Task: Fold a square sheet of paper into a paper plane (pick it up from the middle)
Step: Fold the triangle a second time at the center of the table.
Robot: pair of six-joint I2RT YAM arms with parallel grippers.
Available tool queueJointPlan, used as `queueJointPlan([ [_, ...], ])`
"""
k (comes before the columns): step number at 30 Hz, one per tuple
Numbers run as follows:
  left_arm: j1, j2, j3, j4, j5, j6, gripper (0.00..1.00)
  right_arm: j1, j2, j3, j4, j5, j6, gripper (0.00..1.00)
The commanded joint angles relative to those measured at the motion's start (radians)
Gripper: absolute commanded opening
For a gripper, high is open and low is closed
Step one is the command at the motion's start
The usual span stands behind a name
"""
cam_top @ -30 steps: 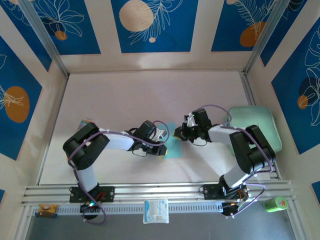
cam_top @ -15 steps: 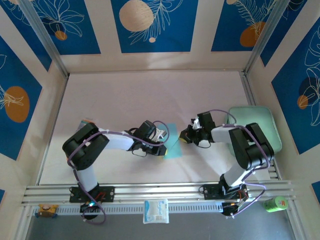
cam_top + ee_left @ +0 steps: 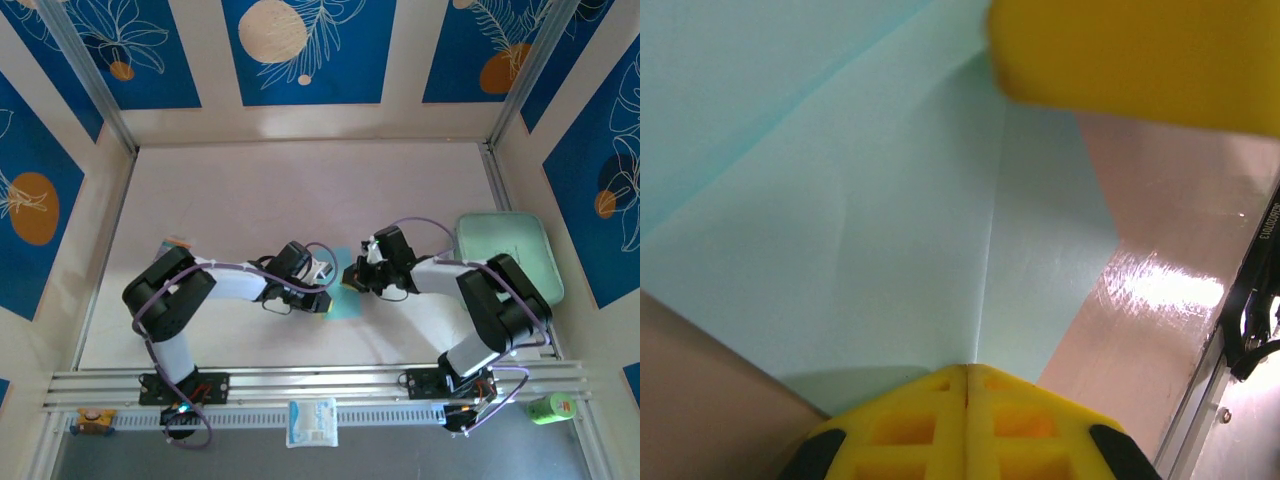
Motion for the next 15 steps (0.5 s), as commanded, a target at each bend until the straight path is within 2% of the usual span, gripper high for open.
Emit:
queueJointPlan([
  [1,0.004,0.001,-0.021,-0.101,-0.02,0.006,0.0,-0.002,0.08,-0.017,-0.003,0.035,0.004,0.0],
  [9,0.004,-0.079,0.027,-0.072,0.0,-0.079,0.02,-0.012,0.085,-0.087,0.03,0.064,0.041,0.0],
  [15,0.002,-0.029,0.072,0.013,0.044,-0.151,0.03,-0.011,0.087,-0.083,0.029,0.06,0.04,0.0],
])
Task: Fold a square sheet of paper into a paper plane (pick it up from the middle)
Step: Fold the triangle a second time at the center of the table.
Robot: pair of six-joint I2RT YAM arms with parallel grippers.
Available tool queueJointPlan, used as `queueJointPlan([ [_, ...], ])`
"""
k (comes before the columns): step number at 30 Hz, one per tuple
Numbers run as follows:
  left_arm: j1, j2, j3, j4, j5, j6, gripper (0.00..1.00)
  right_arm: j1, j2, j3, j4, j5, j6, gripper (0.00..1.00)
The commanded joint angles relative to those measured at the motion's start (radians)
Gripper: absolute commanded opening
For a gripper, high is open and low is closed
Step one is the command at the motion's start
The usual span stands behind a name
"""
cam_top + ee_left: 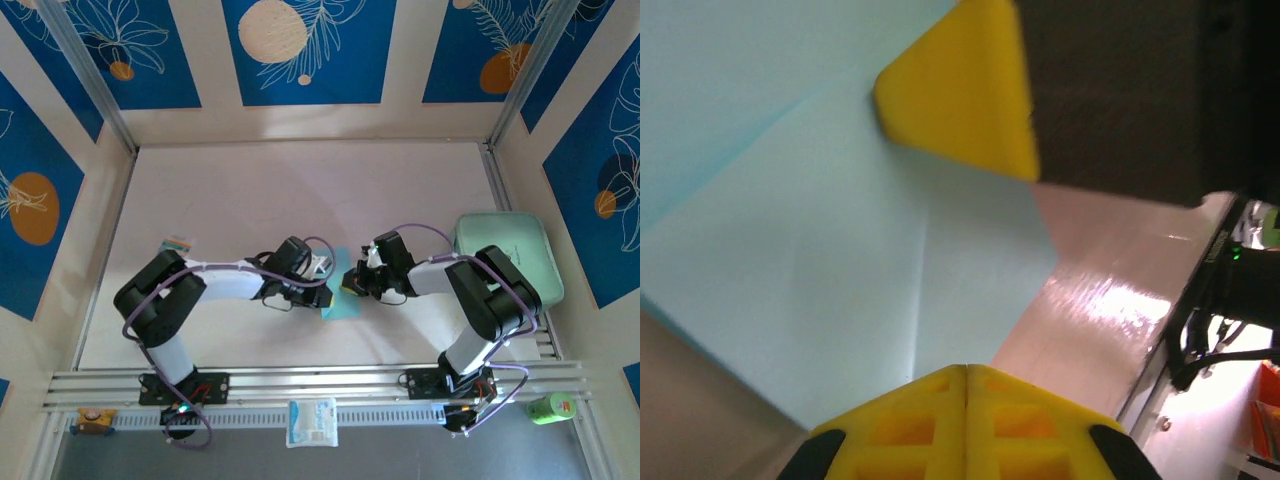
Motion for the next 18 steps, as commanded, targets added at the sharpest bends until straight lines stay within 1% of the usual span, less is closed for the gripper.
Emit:
queueJointPlan([
  [1,0.003,0.037,0.046,0.041,0.036,-0.046,0.03,-0.002,0.033,-0.037,-0.09,0.072,0.012,0.0],
  [4,-0.001,0.079,0.066,0.065,0.04,-0.06,0.03,0.0,0.036,-0.036,-0.088,0.069,0.011,0.0],
  [10,-0.01,0.152,0.094,0.005,-0.002,-0.055,0.05,0.0,0.036,-0.042,-0.088,0.07,0.011,0.0],
  [12,-0.012,0.157,0.08,-0.032,-0.023,-0.038,0.04,0.0,0.036,-0.042,-0.09,0.074,0.013,0.0],
  [18,-0.014,0.117,0.0,-0.088,-0.041,0.015,0.05,-0.005,0.036,-0.045,-0.092,0.076,0.012,0.0],
])
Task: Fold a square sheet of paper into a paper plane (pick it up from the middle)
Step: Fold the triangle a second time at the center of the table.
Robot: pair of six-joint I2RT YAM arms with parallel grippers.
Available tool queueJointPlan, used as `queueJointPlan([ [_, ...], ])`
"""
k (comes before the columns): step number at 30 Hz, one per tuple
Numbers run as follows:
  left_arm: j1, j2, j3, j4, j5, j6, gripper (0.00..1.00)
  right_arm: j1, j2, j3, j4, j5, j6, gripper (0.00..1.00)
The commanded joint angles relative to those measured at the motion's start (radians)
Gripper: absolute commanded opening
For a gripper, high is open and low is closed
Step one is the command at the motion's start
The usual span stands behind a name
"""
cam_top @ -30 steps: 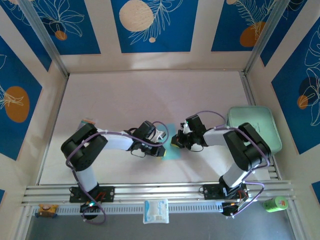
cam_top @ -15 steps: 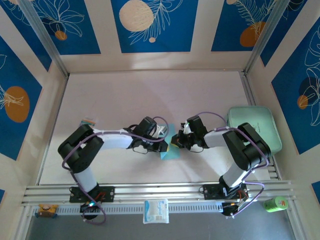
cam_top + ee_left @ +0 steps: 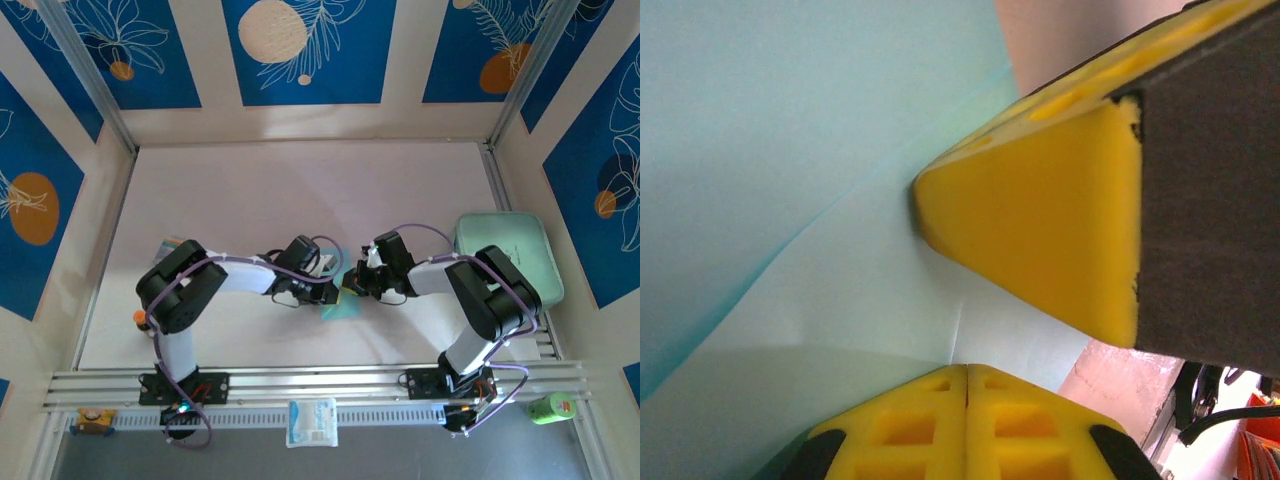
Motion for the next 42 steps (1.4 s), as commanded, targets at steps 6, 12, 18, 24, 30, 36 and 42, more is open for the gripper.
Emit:
queueJointPlan([
  [6,-0.015,-0.062,-0.087,-0.15,-0.019,0.087,0.08,-0.008,0.035,-0.041,-0.1,0.074,0.008,0.0],
  [12,-0.021,-0.094,-0.102,-0.196,-0.026,0.125,0.1,-0.01,0.032,-0.042,-0.102,0.077,0.008,0.0],
  [18,-0.03,-0.14,-0.133,-0.243,-0.05,0.161,0.1,-0.011,0.03,-0.042,-0.105,0.077,0.009,0.0],
  [24,-0.034,-0.177,-0.143,-0.248,-0.049,0.172,0.1,-0.011,0.03,-0.04,-0.107,0.077,0.008,0.0],
  [30,-0.036,-0.251,-0.12,-0.201,-0.062,0.122,0.09,-0.011,0.029,-0.037,-0.112,0.074,0.006,0.0],
  [36,-0.031,-0.202,-0.044,-0.137,-0.019,0.08,0.1,-0.013,0.023,-0.038,-0.122,0.078,0.004,0.0],
  [42,-0.031,-0.109,-0.018,-0.128,0.012,0.085,0.1,-0.011,0.015,-0.041,-0.116,0.08,0.006,0.0],
])
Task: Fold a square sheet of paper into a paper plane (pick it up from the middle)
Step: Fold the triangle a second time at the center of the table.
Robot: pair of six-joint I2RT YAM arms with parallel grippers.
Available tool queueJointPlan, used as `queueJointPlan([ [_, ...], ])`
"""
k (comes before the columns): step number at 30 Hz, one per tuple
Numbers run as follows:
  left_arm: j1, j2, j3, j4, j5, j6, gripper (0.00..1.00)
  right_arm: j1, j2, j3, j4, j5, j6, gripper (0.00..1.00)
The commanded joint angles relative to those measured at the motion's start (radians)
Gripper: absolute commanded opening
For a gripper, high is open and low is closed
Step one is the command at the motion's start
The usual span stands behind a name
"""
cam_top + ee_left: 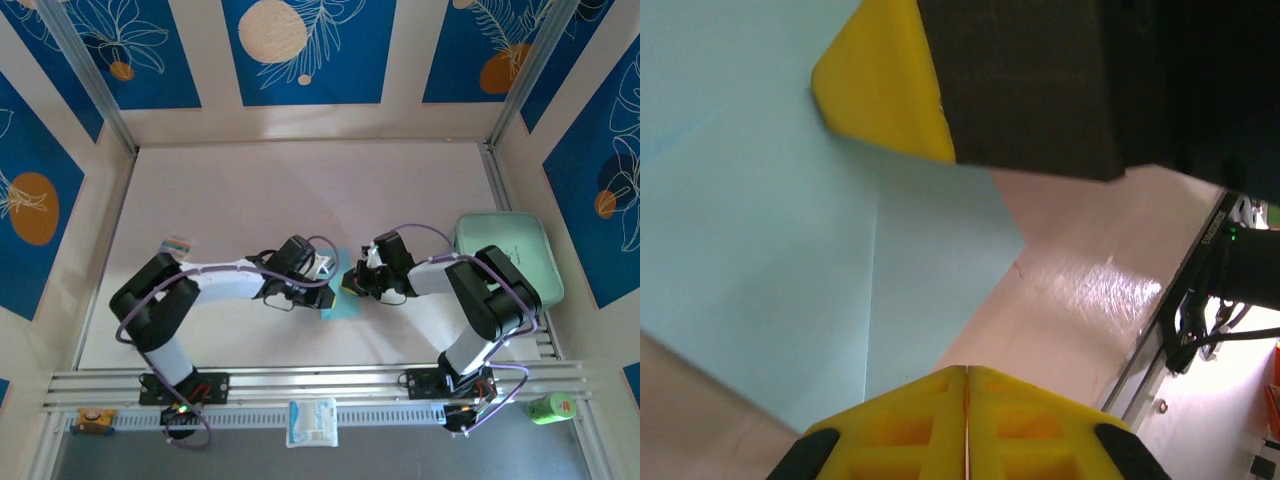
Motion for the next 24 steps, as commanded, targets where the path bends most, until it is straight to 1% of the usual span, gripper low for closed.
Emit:
queueJointPlan([
  [1,-0.005,0.052,0.006,-0.013,0.034,0.012,0.1,-0.011,0.014,-0.04,-0.116,0.08,0.006,0.0],
  [7,-0.007,0.054,-0.077,-0.036,0.012,0.041,0.1,-0.013,0.007,-0.041,-0.122,0.082,0.003,0.0],
  [12,-0.011,0.011,-0.112,-0.114,-0.021,0.084,0.1,-0.017,0.006,-0.042,-0.123,0.08,0.001,0.0],
  [17,-0.014,-0.035,-0.118,-0.128,-0.023,0.086,0.09,-0.019,0.011,-0.038,-0.123,0.074,-0.003,0.0],
  [20,-0.013,-0.064,-0.093,-0.149,-0.055,0.091,0.07,-0.019,0.012,-0.039,-0.121,0.071,-0.002,0.0],
  [24,-0.006,-0.09,-0.068,-0.078,-0.057,0.055,0.06,-0.019,0.012,-0.038,-0.119,0.071,0.004,0.0],
])
